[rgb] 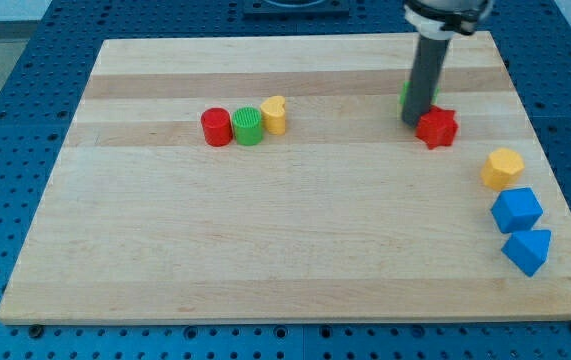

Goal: Move the red star closer to the yellow hexagon

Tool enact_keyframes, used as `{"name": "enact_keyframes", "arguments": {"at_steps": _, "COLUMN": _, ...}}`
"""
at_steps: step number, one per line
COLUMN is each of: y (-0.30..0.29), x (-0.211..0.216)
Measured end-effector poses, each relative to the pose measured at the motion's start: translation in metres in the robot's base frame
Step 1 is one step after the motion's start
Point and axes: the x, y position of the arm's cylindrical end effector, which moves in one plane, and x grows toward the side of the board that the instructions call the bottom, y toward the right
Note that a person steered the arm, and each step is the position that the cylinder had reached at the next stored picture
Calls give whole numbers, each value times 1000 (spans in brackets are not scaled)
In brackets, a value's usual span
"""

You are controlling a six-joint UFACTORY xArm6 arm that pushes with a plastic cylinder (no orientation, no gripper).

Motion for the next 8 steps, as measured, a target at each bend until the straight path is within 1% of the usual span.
{"name": "enact_keyframes", "arguments": {"at_steps": 1, "y": 23, "x": 7}}
{"name": "enact_keyframes", "arguments": {"at_steps": 6, "y": 26, "x": 3}}
{"name": "enact_keyframes", "arguments": {"at_steps": 7, "y": 23, "x": -7}}
{"name": "enact_keyframes", "arguments": {"at_steps": 8, "y": -10, "x": -11}}
